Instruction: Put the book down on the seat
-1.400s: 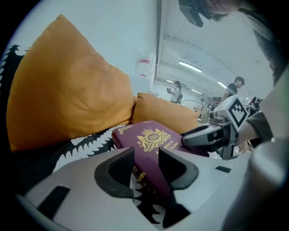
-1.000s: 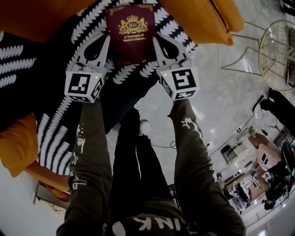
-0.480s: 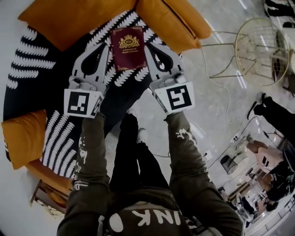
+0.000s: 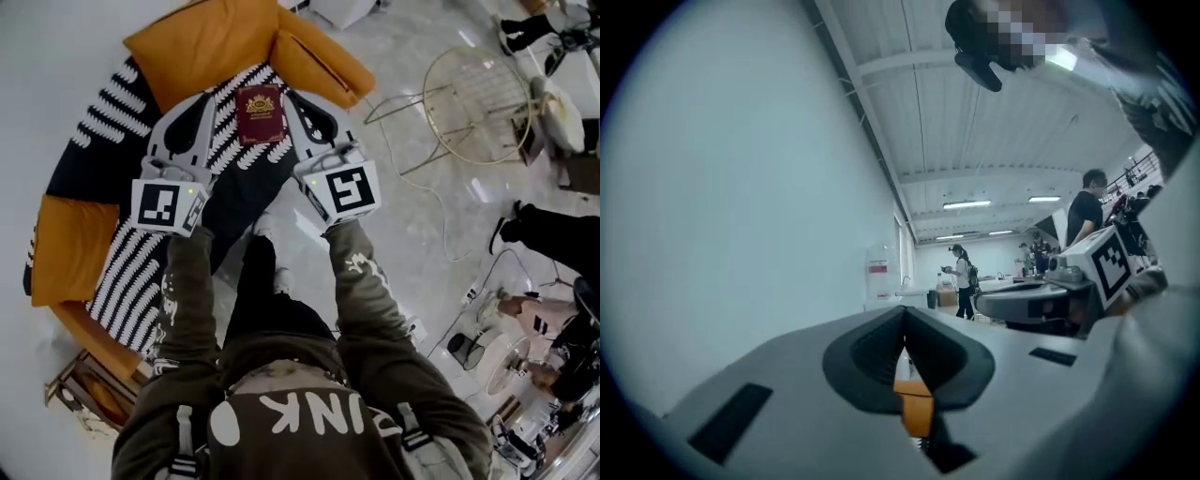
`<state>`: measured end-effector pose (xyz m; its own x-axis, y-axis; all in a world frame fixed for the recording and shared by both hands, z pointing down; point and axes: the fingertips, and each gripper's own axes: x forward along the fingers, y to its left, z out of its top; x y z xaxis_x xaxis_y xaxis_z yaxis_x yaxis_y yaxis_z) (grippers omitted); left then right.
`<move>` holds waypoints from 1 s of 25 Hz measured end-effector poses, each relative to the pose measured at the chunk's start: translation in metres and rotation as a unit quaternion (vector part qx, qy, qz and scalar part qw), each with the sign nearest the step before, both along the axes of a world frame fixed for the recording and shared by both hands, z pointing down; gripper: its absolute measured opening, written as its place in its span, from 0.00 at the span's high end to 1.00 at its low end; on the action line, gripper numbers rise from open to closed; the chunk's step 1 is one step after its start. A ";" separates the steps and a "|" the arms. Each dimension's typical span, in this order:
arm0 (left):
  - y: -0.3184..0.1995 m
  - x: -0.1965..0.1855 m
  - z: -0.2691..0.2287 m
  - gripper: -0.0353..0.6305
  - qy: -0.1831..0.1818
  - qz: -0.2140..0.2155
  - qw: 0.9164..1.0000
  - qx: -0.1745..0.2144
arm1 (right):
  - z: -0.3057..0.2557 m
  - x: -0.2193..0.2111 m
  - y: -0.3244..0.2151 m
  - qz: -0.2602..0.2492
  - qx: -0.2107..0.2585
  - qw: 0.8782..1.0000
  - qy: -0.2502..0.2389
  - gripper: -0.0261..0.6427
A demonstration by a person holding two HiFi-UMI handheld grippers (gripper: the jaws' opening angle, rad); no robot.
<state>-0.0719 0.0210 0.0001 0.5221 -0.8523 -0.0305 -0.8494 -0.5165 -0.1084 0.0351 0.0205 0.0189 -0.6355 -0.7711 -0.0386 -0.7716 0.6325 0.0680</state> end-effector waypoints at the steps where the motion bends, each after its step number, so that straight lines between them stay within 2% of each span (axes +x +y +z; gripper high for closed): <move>1: 0.017 0.000 -0.018 0.94 0.000 -0.003 1.000 0.006 | -0.019 0.002 0.015 0.001 0.008 1.000 -0.002 0.94; 6: 0.096 0.011 -0.092 0.94 -0.005 -0.011 0.999 0.039 | -0.091 0.021 0.087 0.010 0.030 0.999 -0.016 0.94; 10: 0.147 0.011 -0.128 0.94 -0.006 -0.013 0.999 0.051 | -0.127 0.023 0.134 0.011 0.039 0.999 -0.020 0.94; 15: 0.179 0.006 -0.158 0.94 -0.004 -0.018 0.998 0.064 | -0.161 0.020 0.169 0.008 0.057 0.998 -0.029 0.94; 25: 0.212 -0.004 -0.189 0.94 -0.009 0.000 0.996 0.086 | -0.185 0.010 0.205 0.018 0.079 0.997 -0.003 0.94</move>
<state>-0.0763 0.2326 -0.1889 0.5241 -0.8353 -0.1663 -0.8464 -0.4891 -0.2108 0.0449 0.2255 -0.1665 -0.6070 -0.7773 -0.1653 -0.7942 0.5860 0.1606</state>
